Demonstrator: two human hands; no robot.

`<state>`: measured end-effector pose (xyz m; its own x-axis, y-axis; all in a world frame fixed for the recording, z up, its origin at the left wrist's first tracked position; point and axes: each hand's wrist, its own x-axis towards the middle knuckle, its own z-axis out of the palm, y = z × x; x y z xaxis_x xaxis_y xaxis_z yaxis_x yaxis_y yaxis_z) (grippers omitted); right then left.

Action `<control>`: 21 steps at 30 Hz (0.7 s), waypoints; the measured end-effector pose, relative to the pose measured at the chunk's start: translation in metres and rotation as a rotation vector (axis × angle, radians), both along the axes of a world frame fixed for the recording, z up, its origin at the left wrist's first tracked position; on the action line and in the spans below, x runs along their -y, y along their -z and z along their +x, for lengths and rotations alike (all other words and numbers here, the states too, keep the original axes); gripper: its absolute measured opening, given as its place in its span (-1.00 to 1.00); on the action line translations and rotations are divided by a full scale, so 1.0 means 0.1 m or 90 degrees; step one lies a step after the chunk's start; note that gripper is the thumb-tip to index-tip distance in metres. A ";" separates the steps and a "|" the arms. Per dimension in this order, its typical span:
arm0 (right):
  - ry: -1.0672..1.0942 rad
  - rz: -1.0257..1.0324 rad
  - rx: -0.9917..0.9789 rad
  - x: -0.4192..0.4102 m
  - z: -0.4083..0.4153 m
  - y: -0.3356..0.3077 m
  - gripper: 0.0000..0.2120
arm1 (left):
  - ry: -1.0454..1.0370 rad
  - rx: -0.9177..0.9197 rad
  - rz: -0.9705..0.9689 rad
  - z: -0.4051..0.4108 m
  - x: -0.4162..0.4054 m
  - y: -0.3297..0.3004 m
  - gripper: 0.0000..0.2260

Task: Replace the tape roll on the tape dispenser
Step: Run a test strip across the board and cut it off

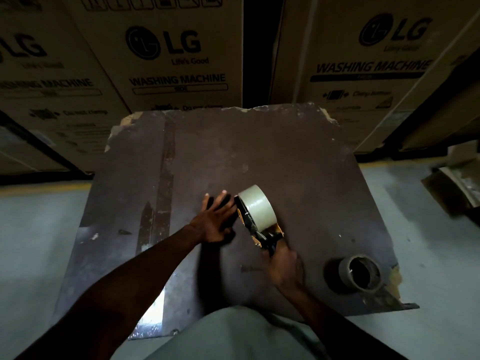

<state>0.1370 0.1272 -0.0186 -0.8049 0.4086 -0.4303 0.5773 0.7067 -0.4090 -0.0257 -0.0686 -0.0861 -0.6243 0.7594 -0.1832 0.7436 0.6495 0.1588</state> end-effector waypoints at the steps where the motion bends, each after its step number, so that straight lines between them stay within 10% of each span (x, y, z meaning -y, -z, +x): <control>1: 0.021 -0.024 0.022 -0.02 -0.04 -0.01 -0.63 | 0.010 -0.005 -0.032 0.00 -0.03 0.00 -0.29; 4: 0.061 -0.153 0.106 -0.12 -0.20 0.11 -0.53 | -0.004 0.034 -0.096 -0.07 -0.10 -0.03 -0.25; 8: 0.085 -0.345 0.174 -0.21 -0.31 0.30 -0.89 | -0.005 0.051 -0.133 -0.11 -0.15 -0.07 -0.16; 21: 0.055 -0.233 0.124 -0.42 0.25 0.51 -0.27 | -0.066 -0.011 -0.154 0.03 -0.26 -0.02 -0.07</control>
